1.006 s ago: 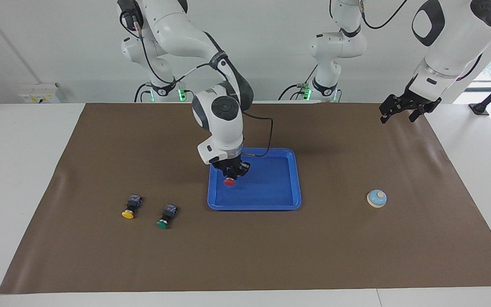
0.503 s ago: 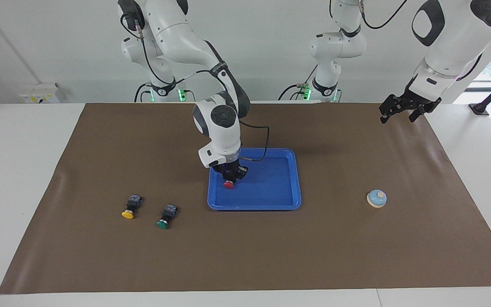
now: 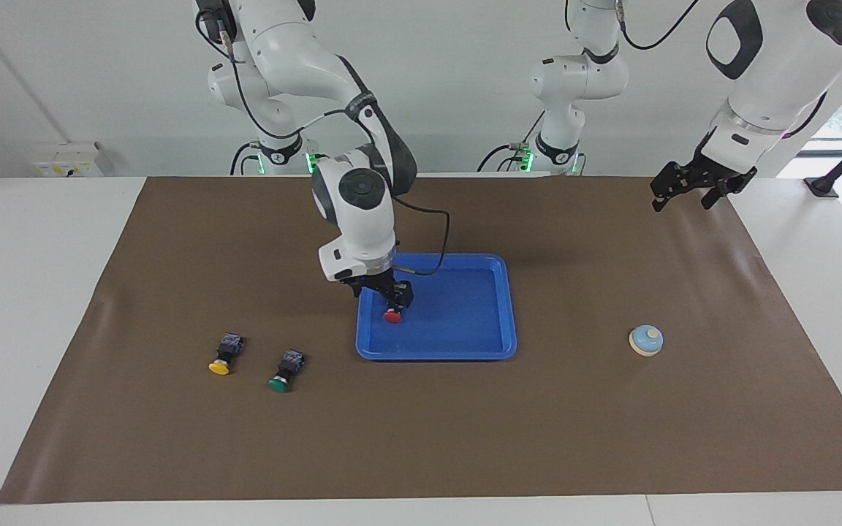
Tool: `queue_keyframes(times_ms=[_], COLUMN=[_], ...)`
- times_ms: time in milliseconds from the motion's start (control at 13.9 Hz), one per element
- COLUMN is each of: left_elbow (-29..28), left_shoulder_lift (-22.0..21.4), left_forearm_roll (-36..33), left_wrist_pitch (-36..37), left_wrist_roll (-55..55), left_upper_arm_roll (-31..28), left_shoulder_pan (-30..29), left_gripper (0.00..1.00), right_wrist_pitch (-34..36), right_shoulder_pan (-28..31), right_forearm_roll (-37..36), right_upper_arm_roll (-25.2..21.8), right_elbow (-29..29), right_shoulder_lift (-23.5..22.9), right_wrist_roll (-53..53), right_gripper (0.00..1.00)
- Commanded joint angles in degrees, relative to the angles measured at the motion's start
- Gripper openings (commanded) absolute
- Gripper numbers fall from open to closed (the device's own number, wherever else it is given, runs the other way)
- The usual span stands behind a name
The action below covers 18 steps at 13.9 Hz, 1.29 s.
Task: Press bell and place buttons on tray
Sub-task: 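Release the red button in the tray and lift the right gripper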
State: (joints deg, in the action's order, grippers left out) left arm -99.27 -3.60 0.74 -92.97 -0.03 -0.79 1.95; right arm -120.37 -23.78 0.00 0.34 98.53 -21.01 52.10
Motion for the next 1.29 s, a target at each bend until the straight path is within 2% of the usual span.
queue_keyframes(times_ms=[0, 215, 359, 862, 1077, 1221], left_elbow=[0.4, 0.4, 0.4, 0.4, 0.4, 0.4], left_shoulder_lift=[-0.2, -0.2, -0.2, -0.2, -0.2, -0.2], left_forearm_roll=[-0.4, -0.4, -0.4, -0.4, -0.4, -0.4], left_wrist_pitch=[0.2, 0.2, 0.2, 0.2, 0.2, 0.2], left_wrist_roll=[-0.6, -0.6, -0.7, -0.6, -0.6, -0.6], left_upper_arm_roll=[-0.1, -0.1, -0.1, 0.0, -0.1, -0.1], left_shoulder_pan=[0.1, 0.1, 0.1, 0.1, 0.1, 0.1], left_gripper=[1.0, 1.0, 1.0, 1.0, 1.0, 1.0], right_wrist_pitch=[3.5, 2.3, 0.0, -11.7, -14.3, -17.1], right_shoulder_pan=[5.5, 11.5, 13.5, 14.9, 15.0, 15.0], right_forearm_roll=[0.4, 0.2, 0.0, -2.5, -2.5, -2.5], right_upper_arm_roll=[0.4, 0.4, 0.4, 0.4, 0.4, 0.4], right_elbow=[-3.9, -3.8, -3.5, -3.3, -1.2, 1.7], right_shoulder_lift=[0.7, 0.0, -1.4, -8.6, -9.0, -8.7], right_wrist_roll=[-5.6, -15.9, -18.4, -18.6, -18.6, -18.6], right_gripper=[1.0, 1.0, 1.0, 1.0, 1.0, 0.96])
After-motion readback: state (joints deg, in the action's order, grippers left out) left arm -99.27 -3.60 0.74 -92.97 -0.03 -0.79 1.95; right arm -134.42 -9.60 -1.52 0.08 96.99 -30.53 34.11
